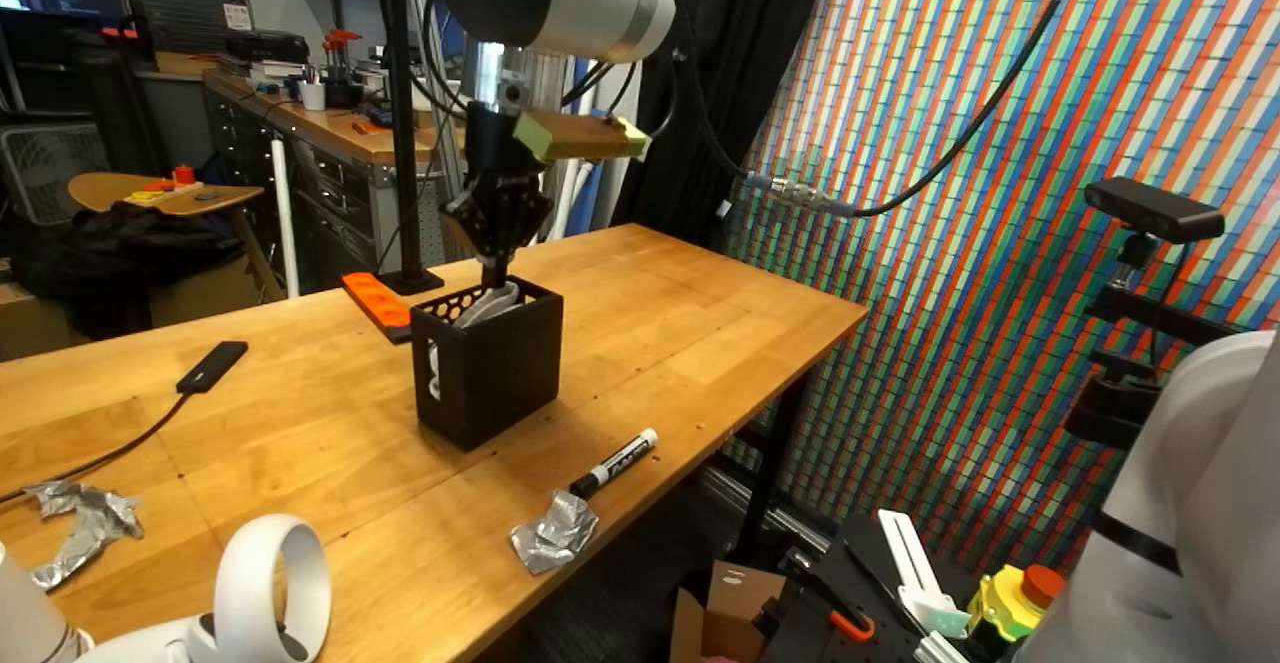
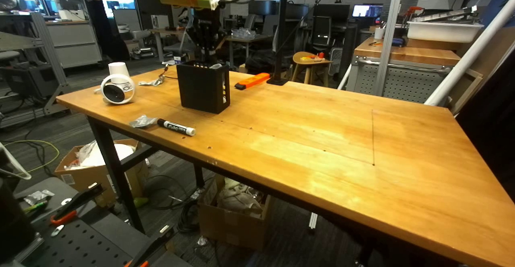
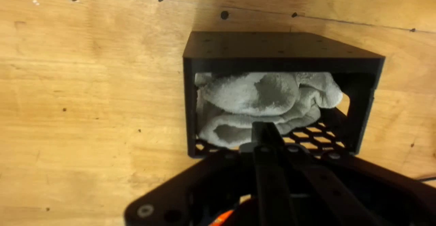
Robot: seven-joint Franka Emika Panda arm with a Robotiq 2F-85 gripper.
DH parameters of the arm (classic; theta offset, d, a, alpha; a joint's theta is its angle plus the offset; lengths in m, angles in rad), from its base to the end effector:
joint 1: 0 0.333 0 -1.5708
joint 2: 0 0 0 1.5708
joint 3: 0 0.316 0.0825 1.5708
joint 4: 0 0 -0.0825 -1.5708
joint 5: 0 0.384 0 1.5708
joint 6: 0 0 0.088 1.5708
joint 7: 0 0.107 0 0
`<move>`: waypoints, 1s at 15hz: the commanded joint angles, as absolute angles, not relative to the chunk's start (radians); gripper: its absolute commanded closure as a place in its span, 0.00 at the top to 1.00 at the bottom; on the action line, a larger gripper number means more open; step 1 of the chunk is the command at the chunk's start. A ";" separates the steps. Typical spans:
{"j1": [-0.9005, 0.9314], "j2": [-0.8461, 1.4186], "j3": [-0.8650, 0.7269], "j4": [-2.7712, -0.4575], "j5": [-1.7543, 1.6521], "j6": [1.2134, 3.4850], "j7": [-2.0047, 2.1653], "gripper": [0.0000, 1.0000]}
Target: Pick up the cloth and put it in the box
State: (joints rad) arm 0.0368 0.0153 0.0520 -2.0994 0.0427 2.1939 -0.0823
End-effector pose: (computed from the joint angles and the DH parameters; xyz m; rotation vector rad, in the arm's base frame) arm 0.5525 0.0506 0.4199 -3.0940 -0.2286 -0.1227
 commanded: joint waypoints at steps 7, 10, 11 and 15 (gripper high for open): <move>0.048 -0.061 0.049 -2.084 0.035 2.175 -0.089 0.00; 0.055 -0.037 0.057 -2.086 0.036 2.186 -0.095 0.00; 0.056 -0.028 0.059 -2.086 0.034 2.189 -0.100 0.00; 0.059 0.024 0.062 -2.082 0.013 2.204 -0.116 0.00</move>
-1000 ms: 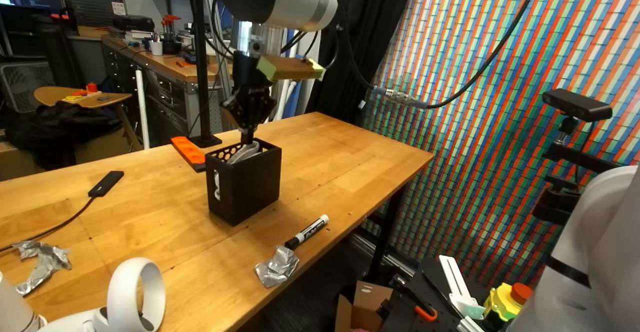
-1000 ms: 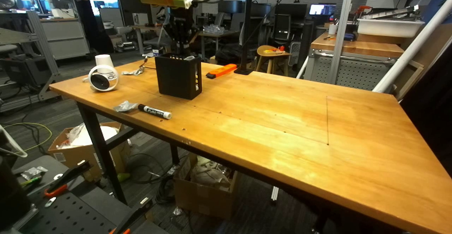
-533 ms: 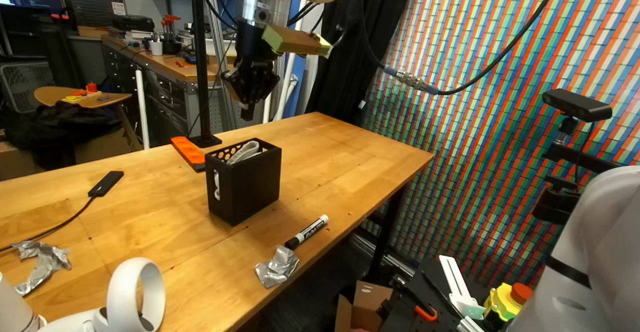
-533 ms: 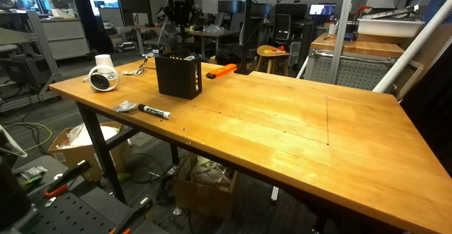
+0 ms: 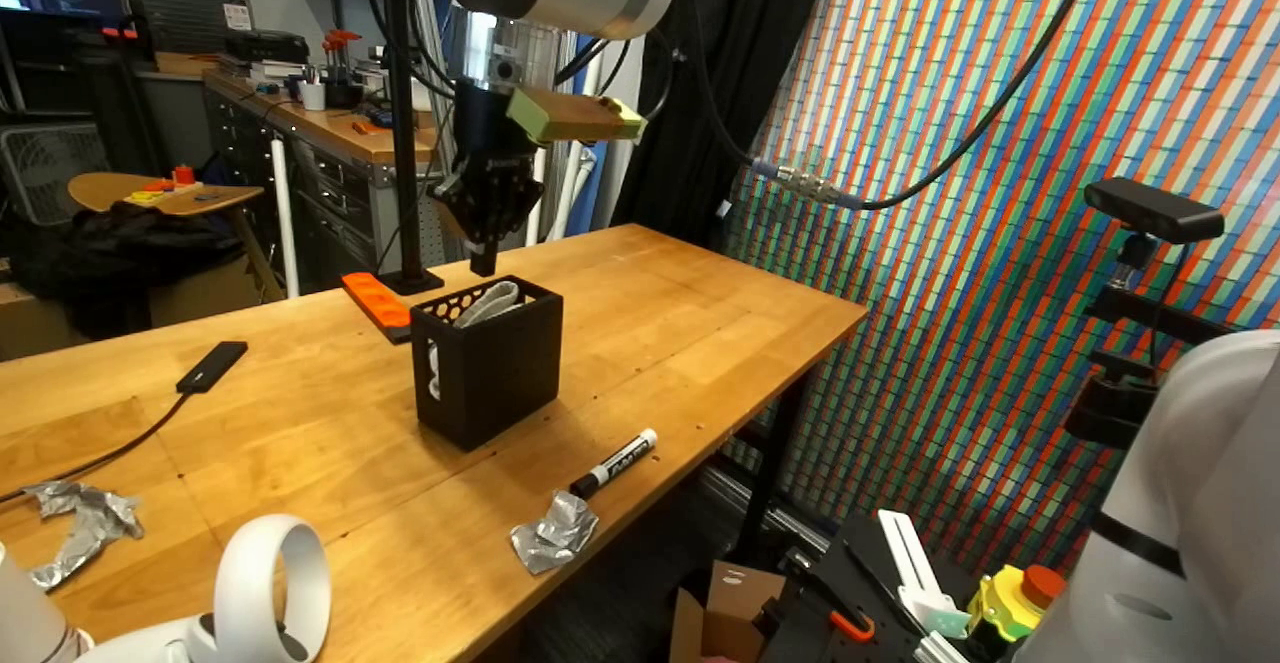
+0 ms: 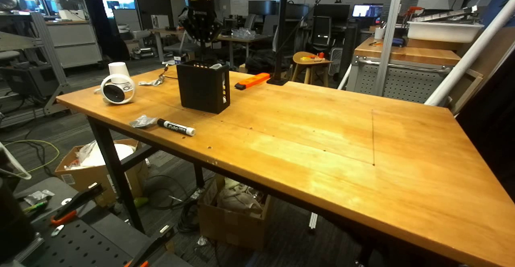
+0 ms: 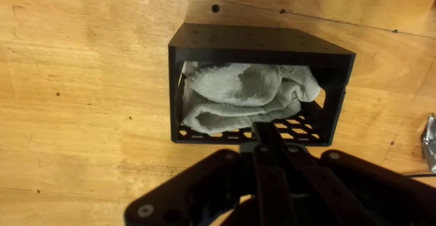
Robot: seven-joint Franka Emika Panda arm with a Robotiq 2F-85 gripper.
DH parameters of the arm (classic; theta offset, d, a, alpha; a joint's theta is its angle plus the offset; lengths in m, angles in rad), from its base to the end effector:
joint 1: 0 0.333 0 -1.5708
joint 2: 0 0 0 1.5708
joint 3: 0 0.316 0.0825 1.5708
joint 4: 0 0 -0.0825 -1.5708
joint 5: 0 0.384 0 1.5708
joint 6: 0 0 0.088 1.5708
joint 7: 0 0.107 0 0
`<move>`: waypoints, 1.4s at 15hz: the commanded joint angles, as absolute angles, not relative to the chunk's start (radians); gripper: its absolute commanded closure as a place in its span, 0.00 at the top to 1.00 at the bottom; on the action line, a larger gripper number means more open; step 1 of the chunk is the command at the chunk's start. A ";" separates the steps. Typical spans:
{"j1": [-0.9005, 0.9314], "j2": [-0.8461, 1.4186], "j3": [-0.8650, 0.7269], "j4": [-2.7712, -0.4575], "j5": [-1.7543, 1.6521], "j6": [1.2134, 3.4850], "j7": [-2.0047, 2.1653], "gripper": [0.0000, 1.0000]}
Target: Pick up the cloth and put it in the box
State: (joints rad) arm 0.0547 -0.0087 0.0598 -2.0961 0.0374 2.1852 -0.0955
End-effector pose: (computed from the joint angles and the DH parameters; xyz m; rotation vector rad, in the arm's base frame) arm 0.5486 0.0645 0.4339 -3.0919 -0.2946 -0.1515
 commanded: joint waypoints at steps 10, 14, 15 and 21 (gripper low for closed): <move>0.064 0.123 0.072 -2.056 -0.040 2.321 -0.164 0.00; 0.069 0.145 0.082 -2.067 -0.033 2.327 -0.177 0.00; 0.070 0.149 0.083 -2.067 -0.032 2.325 -0.178 0.00; 0.069 0.172 0.084 -2.069 -0.039 2.324 -0.186 0.00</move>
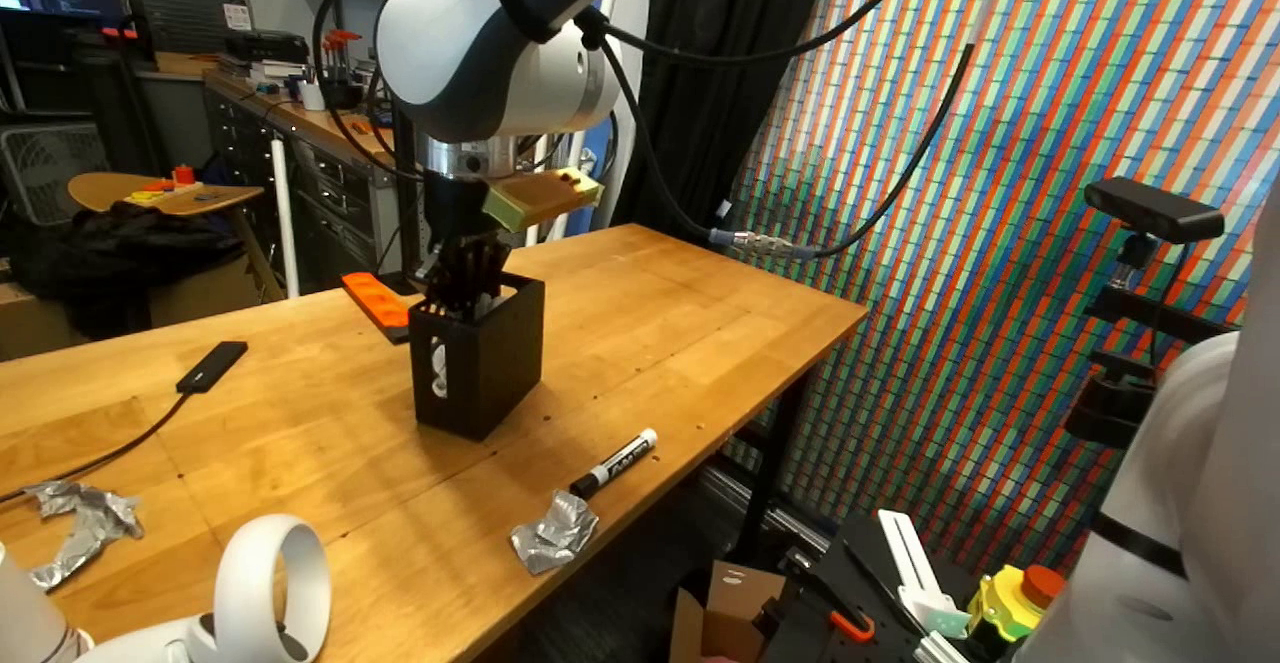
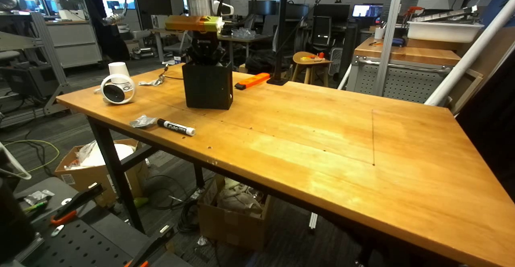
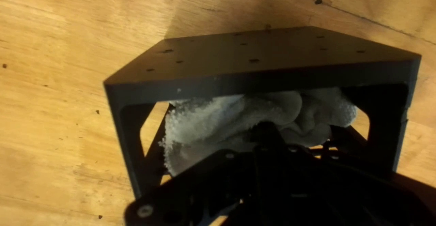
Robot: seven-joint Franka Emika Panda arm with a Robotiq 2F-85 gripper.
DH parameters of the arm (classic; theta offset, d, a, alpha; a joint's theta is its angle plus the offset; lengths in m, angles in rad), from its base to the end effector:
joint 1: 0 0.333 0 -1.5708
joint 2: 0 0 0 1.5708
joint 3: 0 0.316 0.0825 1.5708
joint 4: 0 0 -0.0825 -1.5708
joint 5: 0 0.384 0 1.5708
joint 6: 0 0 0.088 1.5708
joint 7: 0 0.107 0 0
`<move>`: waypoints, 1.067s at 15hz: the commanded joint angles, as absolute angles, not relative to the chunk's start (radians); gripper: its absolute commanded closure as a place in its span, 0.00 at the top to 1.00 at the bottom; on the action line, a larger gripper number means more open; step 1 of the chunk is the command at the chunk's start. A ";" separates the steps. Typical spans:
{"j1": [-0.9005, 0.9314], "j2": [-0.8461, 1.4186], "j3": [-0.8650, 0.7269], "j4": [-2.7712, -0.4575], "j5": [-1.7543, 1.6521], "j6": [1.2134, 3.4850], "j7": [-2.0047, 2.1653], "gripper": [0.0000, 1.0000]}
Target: Pick up the cloth and put it in the box
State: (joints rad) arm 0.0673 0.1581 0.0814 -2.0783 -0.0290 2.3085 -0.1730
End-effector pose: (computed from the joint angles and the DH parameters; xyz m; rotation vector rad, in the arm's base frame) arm 0.5735 0.0844 0.3597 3.0844 0.5278 0.1136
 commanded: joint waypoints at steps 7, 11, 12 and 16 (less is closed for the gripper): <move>0.065 0.238 0.099 -2.082 0.008 2.345 -0.222 0.00; 0.060 0.243 0.110 -2.110 0.066 2.338 -0.252 0.00; 0.058 0.239 0.110 -2.115 0.083 2.334 -0.260 0.00; 0.043 0.187 0.101 -2.125 0.142 2.312 -0.278 0.00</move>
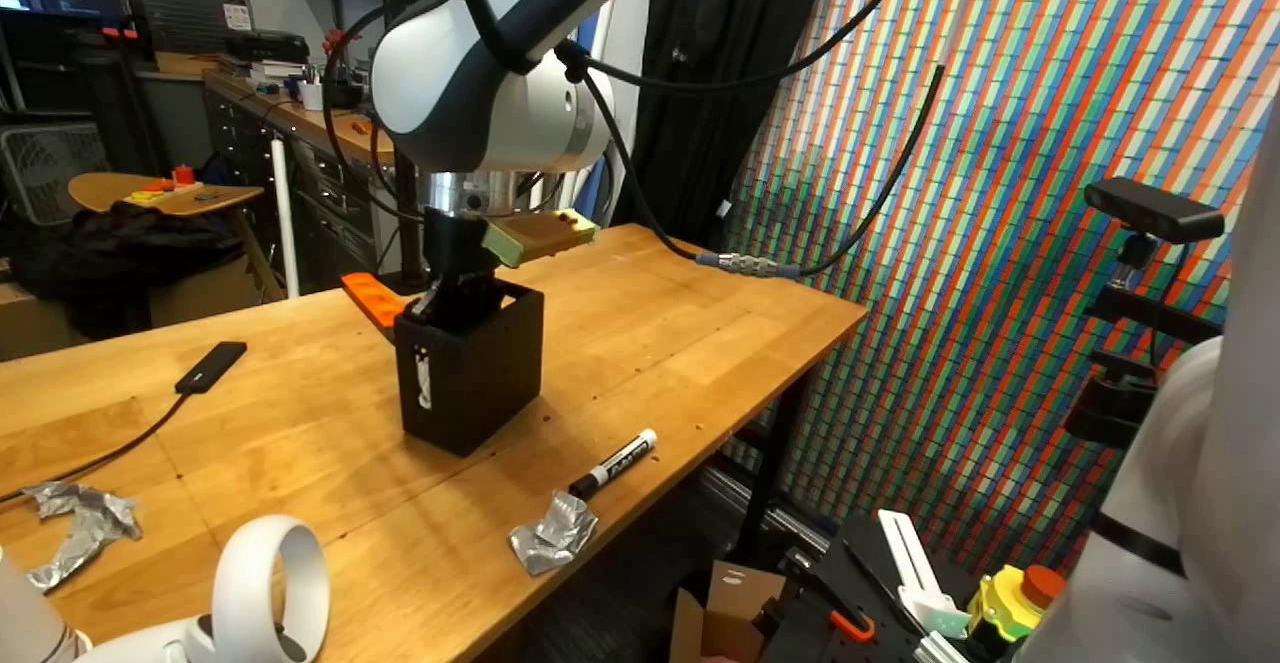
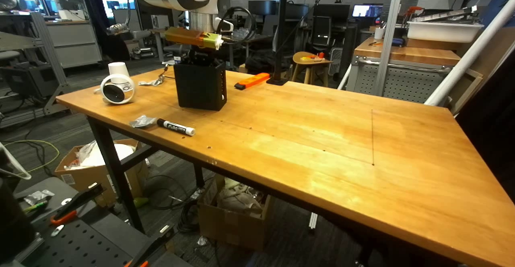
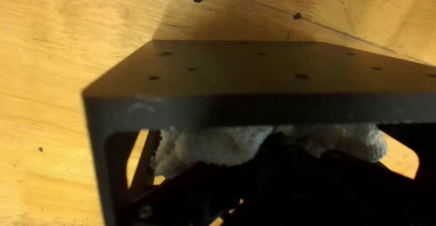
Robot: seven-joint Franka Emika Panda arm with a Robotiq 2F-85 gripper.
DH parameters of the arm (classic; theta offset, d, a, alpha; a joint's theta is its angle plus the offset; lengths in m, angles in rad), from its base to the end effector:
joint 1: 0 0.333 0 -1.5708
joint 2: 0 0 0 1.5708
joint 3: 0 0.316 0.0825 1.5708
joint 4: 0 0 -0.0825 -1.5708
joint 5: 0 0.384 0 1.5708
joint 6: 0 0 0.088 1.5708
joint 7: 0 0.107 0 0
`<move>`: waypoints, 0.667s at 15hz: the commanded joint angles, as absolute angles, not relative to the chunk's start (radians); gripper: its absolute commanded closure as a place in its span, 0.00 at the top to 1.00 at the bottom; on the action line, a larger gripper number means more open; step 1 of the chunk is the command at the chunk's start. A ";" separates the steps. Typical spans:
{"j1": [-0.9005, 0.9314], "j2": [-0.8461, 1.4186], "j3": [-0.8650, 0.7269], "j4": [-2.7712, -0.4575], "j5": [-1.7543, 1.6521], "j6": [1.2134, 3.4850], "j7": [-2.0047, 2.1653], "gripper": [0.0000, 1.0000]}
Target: Pick up the cloth and put it in the box
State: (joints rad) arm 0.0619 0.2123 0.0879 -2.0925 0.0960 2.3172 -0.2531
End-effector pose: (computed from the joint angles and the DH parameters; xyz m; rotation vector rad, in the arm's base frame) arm 0.5704 0.0870 0.3232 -3.0099 -0.5105 -0.0264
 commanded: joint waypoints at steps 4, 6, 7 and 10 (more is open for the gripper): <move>0.032 0.099 0.089 -2.123 0.148 2.304 -0.273 0.00; 0.023 0.042 0.079 -2.114 0.147 2.297 -0.270 0.00; 0.022 0.015 0.074 -2.109 0.144 2.297 -0.264 0.00; 0.024 -0.057 0.057 -2.090 0.136 2.294 -0.249 0.00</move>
State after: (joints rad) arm 0.0228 0.0277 0.0694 -2.0952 0.1229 2.3128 -0.2551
